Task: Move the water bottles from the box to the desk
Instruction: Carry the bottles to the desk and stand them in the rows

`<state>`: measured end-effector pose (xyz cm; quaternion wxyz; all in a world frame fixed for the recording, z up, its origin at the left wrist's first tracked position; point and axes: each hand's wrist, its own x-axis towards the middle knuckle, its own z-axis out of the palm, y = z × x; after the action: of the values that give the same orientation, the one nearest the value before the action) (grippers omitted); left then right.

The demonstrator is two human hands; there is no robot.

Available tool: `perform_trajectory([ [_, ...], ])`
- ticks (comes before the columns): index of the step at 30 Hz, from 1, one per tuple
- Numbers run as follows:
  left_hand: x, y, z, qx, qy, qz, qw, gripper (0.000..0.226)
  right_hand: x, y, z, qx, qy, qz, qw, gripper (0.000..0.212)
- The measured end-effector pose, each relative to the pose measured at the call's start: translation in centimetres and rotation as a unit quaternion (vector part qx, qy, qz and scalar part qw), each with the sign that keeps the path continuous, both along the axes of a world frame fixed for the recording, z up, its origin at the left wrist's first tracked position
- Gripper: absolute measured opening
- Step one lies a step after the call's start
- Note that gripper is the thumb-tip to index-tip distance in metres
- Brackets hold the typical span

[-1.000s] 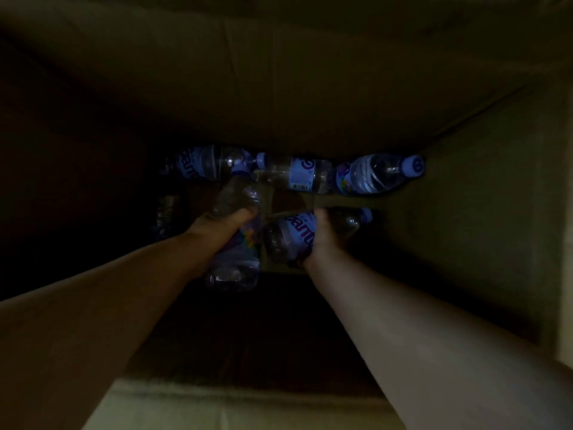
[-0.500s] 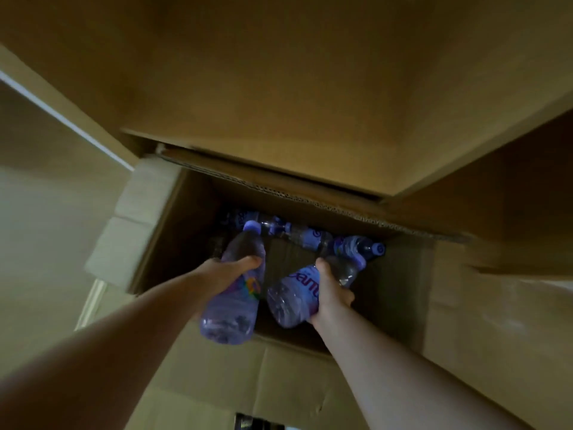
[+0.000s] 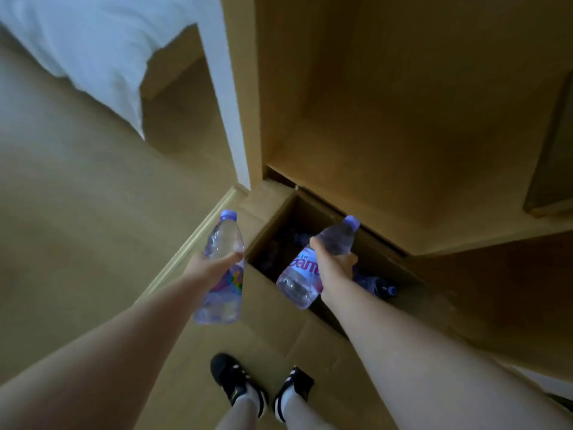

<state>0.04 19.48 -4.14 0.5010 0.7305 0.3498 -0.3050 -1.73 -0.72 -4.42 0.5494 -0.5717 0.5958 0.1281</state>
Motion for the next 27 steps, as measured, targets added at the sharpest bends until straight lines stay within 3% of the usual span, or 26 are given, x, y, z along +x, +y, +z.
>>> perform_trajectory([
  [9, -2.4, 12.4, 11.2, -0.033, -0.096, 0.157, 0.982, 0.032, 2.9, 15.0, 12.2, 0.001, -0.126, 0.142, 0.982, 0.08],
  [19, -4.3, 25.9, 17.3, -0.01, -0.154, 0.339, 0.928, 0.066, 6.0, 30.8, 19.6, -0.049, -0.217, 0.442, 0.869, 0.061],
  [27, 1.4, 35.7, 18.5, 0.042, -0.168, 0.419, 0.891, 0.071, 14.1, 42.6, 20.7, -0.013, -0.254, 0.508, 0.823, 0.065],
])
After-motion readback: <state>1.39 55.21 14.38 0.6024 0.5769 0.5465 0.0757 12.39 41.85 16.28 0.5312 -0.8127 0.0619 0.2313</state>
